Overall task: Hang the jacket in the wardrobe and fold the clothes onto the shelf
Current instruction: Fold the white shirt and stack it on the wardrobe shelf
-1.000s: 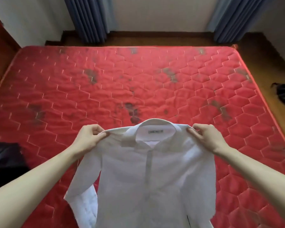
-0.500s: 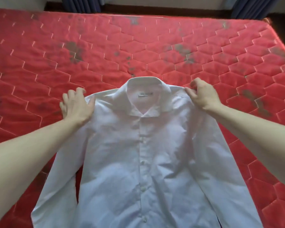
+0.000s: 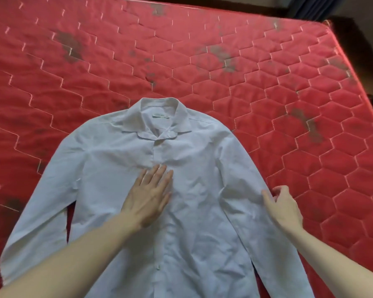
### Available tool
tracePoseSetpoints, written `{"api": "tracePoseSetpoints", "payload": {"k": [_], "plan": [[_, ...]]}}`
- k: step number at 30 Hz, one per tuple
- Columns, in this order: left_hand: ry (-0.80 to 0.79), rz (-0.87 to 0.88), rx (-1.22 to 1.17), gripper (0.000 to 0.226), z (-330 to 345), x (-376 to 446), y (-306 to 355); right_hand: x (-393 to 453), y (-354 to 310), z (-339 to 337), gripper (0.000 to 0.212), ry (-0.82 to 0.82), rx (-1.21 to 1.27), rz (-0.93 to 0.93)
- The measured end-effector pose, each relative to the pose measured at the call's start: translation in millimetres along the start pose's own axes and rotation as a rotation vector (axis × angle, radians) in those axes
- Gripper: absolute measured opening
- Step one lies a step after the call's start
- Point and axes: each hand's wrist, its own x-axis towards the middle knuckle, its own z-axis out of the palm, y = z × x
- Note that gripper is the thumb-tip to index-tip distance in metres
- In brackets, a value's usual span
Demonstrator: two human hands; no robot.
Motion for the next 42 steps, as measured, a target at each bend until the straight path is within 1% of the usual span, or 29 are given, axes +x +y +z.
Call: {"api": "tracePoseSetpoints", "payload": {"k": [2,5,7,10,12,15,17,19,21,22,23,25,27,28,29,31,32,34,37,38,39,41,42], "plan": [[-0.026,0.007,-0.003,0.062,7,7,25,-13,18,-3,0.034,-0.082,-0.001,-0.009],[-0.062,-0.03,-0.028,0.064,11,24,64,-18,47,-5,0.027,-0.154,0.045,-0.115],[-0.062,-0.041,-0.039,0.066,10,37,88,-6,62,-15,0.029,-0.13,0.104,-0.149],[-0.057,-0.021,-0.009,0.069,10,56,120,29,76,-49,0.024,-0.037,0.114,-0.164],[-0.063,-0.02,0.007,0.072,13,68,139,59,83,-77,0.027,-0.011,0.032,-0.215],[-0.067,-0.019,0.024,0.074,22,79,166,104,82,-124,0.038,-0.077,-0.163,-0.312],[-0.092,-0.048,-0.005,0.079,29,84,185,134,74,-152,0.041,-0.068,-0.273,-0.379],[-0.129,-0.094,-0.047,0.084,38,84,201,159,69,-173,0.035,-0.031,-0.256,-0.4],[-0.122,-0.111,-0.054,0.086,47,82,211,175,73,-179,0.029,-0.004,-0.2,-0.394],[-0.108,-0.099,-0.046,0.085,52,79,214,180,80,-177,0.028,-0.025,-0.171,-0.39],[-0.092,-0.08,-0.034,0.083,57,75,217,183,88,-174,0.032,-0.072,-0.146,-0.38],[-0.075,-0.054,-0.018,0.082,68,61,223,183,109,-163,0.051,-0.184,-0.145,-0.359],[-0.064,-0.054,-0.018,0.083,76,43,232,183,127,-153,0.064,-0.233,-0.076,-0.339],[-0.054,-0.049,-0.012,0.083,79,35,238,183,135,-149,0.063,-0.238,0.003,-0.315],[-0.043,-0.043,-0.006,0.083,82,27,242,181,139,-148,0.053,-0.24,0.071,-0.301],[-0.034,-0.028,0.006,0.084,86,17,247,182,147,-146,0.021,-0.258,0.147,-0.296],[-0.032,-0.019,0.011,0.084,86,16,248,184,151,-146,0.009,-0.255,0.173,-0.304],[0.009,0.006,0.002,0.079,79,21,245,189,159,-146,0.014,-0.225,0.217,-0.293],[0.182,-0.044,-0.08,0.054,54,60,236,193,165,-151,0.006,-0.153,0.254,-0.274],[0.233,-0.077,-0.108,0.047,43,81,234,193,167,-152,0.006,-0.134,0.253,-0.263],[0.263,-0.098,-0.131,0.044,34,105,231,192,168,-153,0.014,-0.12,0.248,-0.248],[0.271,-0.092,-0.161,0.048,19,155,226,188,172,-151,0.036,-0.123,0.239,-0.21],[0.24,-0.066,-0.163,0.052,13,181,225,184,176,-150,0.043,-0.148,0.246,-0.189]]}}
